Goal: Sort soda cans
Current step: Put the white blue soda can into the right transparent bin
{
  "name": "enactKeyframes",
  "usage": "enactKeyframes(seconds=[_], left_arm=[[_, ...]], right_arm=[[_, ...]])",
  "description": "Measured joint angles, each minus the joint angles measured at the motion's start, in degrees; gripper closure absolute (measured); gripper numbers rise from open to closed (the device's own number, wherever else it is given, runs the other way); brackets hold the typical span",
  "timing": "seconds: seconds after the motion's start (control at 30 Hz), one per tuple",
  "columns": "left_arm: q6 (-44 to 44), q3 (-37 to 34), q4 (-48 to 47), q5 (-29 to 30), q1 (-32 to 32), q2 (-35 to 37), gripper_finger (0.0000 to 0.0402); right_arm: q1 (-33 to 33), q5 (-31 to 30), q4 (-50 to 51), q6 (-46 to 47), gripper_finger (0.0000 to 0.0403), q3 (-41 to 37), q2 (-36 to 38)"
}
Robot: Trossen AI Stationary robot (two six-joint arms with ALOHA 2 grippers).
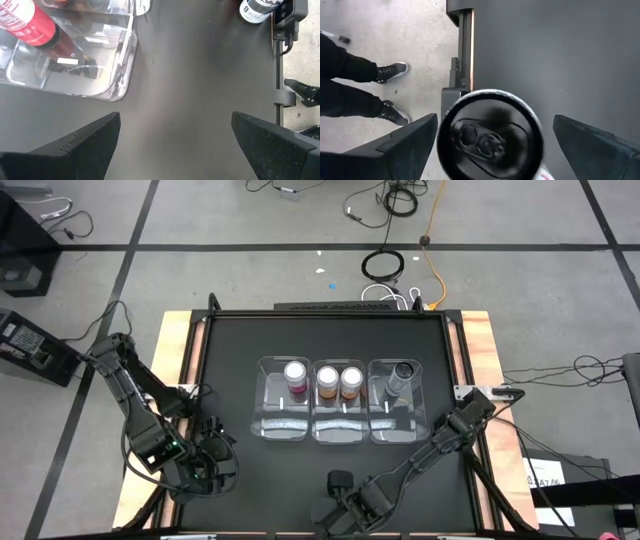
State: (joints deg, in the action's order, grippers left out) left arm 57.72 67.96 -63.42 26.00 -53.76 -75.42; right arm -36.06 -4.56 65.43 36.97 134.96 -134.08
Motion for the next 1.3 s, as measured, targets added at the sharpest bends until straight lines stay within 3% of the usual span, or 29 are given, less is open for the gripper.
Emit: enactKeyframes(seconds=[0.23, 0.7, 1.3], left_arm=[[0.0, 0.0, 0.0, 0.0, 0.0, 0.0, 0.0013], [0.0, 0.0, 0.0, 0.0, 0.0, 0.0, 0.0013], [-0.1, 0.0, -0.1, 0.0, 0.0, 0.0, 0.0013]], right_arm=[[0.5, 0.1, 0.9, -0.2, 0.0023, 0.0, 0.0], [0.5, 0.2, 0.9, -1.1, 0.0153, 0.0, 0.0], [2.8, -2.6, -0.2, -1.8, 0.0152, 0.0, 3.2]])
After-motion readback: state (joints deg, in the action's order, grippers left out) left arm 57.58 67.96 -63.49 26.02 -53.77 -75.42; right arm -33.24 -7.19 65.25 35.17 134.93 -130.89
